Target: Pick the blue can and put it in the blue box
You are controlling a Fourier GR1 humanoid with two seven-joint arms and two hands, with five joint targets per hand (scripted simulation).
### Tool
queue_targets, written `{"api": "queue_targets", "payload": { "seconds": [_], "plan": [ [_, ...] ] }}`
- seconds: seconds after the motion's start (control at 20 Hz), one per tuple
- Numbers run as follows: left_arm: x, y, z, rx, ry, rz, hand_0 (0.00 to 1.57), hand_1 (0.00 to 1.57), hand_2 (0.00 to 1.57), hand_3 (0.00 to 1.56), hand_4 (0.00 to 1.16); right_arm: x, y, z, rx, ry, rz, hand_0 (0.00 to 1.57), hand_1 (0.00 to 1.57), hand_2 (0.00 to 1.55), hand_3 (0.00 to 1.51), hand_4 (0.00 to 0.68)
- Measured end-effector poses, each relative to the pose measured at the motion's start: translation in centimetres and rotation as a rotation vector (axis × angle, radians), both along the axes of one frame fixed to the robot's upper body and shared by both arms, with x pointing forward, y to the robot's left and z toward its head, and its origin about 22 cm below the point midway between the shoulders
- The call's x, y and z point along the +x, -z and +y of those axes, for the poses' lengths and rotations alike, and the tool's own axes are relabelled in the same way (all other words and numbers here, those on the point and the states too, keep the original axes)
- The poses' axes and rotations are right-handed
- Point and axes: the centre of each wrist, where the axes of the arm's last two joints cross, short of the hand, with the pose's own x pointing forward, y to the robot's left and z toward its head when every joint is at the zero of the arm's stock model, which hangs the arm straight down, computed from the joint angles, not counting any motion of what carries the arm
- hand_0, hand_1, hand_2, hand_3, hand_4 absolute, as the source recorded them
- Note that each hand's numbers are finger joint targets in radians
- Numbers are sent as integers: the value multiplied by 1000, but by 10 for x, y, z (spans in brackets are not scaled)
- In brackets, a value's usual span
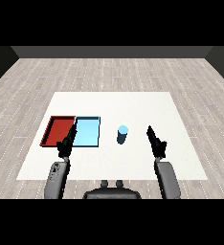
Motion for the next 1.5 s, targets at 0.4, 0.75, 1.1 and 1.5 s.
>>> {"api": "queue_targets", "payload": {
  "seconds": [0.4,0.75,1.1,1.5],
  "plan": [
    [-2,-5,3,-34,0,-103,0,0,0,0,0,-18,-4,-32,72,-27,-92,0,0,0,0,0],
    [-7,-10,11,-76,35,-299,0,0,0,0,0,-28,-3,-55,232,-102,-227,0,0,0,0,0],
    [-9,7,9,-88,40,-340,0,0,0,0,0,-26,0,-61,267,-114,-236,0,0,0,0,0],
    [-14,1,7,-110,22,-358,0,0,0,0,0,-3,10,-44,312,-100,-180,0,0,0,0,0]
  ]
}}
